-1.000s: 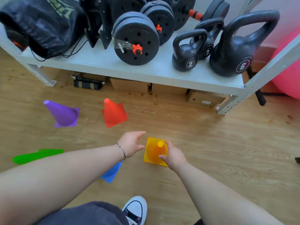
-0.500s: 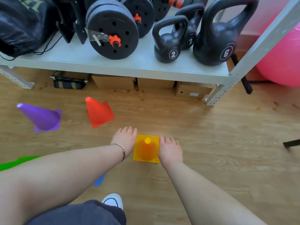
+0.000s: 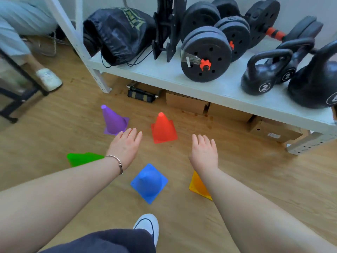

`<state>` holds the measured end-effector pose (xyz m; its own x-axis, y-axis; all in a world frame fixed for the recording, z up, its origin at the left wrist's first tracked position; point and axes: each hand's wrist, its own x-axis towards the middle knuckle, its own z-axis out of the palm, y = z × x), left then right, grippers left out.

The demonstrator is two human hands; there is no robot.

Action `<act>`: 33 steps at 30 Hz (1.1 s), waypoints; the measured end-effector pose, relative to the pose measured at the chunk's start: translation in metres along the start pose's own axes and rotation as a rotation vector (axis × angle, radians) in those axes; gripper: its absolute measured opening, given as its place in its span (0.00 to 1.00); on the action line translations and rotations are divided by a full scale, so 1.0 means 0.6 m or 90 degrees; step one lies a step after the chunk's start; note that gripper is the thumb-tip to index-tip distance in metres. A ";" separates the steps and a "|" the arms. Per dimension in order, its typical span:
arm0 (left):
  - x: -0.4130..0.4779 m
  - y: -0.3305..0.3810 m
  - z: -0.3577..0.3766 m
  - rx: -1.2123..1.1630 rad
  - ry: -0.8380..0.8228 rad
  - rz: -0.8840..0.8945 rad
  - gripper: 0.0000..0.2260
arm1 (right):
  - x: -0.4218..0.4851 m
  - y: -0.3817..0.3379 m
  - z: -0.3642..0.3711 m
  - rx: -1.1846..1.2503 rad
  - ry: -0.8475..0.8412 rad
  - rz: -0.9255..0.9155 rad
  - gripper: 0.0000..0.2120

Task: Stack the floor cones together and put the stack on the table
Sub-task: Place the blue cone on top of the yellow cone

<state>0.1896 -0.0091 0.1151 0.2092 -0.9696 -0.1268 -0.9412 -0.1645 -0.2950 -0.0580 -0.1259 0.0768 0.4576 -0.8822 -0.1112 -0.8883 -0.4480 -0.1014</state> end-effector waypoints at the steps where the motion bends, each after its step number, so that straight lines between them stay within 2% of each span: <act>1: -0.015 -0.015 0.015 -0.004 -0.022 -0.014 0.30 | 0.001 -0.021 0.009 0.013 -0.008 -0.017 0.28; 9: -0.081 -0.032 0.151 -0.030 -0.179 0.017 0.33 | -0.054 -0.111 0.108 0.048 -0.168 -0.076 0.32; 14: -0.071 0.025 0.202 -0.106 -0.272 0.023 0.32 | -0.073 -0.151 0.156 0.070 -0.300 -0.103 0.23; 19: -0.073 0.054 0.241 -0.303 -0.356 -0.050 0.29 | -0.065 -0.176 0.189 0.157 -0.419 -0.104 0.33; 22: -0.077 0.060 0.251 -0.452 -0.356 -0.097 0.29 | -0.059 -0.187 0.195 0.217 -0.424 -0.064 0.34; 29: -0.071 0.059 0.220 -0.645 -0.268 -0.149 0.30 | -0.044 -0.151 0.146 0.292 -0.369 -0.042 0.37; 33: -0.042 0.050 0.151 -0.664 -0.198 -0.108 0.29 | -0.034 -0.116 0.074 0.363 -0.298 -0.051 0.35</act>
<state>0.1799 0.0266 0.0237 0.2768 -0.8558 -0.4371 -0.6251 -0.5058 0.5945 -0.0039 -0.0703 0.0422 0.6031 -0.6383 -0.4784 -0.7506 -0.2512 -0.6111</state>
